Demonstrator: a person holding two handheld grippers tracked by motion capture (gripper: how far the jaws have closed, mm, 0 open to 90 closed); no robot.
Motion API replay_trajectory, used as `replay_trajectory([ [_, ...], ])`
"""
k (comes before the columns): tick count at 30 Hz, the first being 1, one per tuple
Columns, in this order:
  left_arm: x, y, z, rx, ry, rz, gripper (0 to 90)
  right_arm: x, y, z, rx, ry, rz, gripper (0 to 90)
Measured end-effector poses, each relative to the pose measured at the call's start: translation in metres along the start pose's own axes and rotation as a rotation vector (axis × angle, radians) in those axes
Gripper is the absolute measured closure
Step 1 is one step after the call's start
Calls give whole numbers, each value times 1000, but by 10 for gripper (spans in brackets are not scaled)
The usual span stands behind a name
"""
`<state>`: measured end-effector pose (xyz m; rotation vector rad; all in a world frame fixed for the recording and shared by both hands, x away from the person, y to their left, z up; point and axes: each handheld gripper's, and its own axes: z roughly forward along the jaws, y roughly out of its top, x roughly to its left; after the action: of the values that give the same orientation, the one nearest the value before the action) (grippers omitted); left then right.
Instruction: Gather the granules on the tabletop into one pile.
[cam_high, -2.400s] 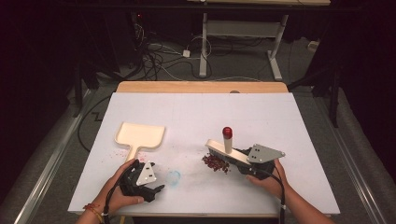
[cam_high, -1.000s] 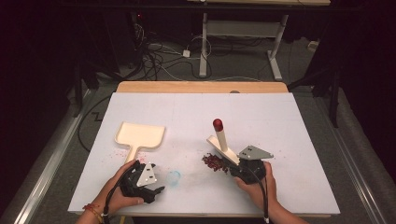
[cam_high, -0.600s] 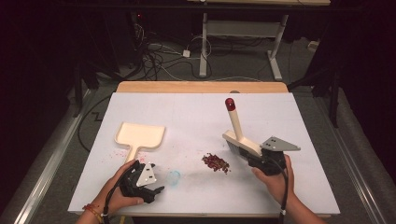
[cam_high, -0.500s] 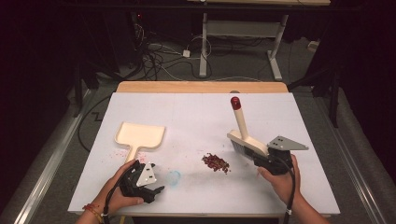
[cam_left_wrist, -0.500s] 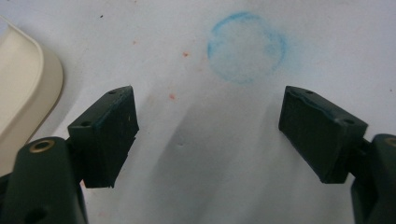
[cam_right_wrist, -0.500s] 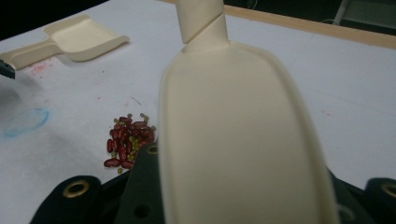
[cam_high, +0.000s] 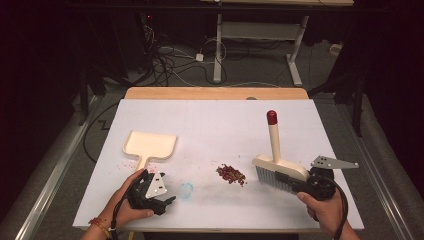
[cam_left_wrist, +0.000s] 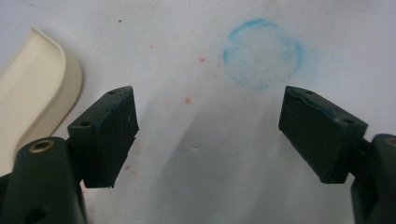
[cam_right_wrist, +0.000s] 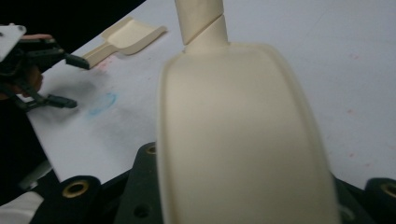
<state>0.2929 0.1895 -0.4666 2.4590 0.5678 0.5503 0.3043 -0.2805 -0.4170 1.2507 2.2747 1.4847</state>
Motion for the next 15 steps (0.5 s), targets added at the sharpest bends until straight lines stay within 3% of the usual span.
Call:
replay_trajectory([
  [2,2,0,-1,-7,11,-12,190,-2,-2,-3,29,41,38,682],
  [8,6,3,0,-17,17,-15,190,-6,-5,-7,68,89,96,682],
  [15,9,5,4,-13,3,-9,190,-19,-4,1,100,73,115,683],
])
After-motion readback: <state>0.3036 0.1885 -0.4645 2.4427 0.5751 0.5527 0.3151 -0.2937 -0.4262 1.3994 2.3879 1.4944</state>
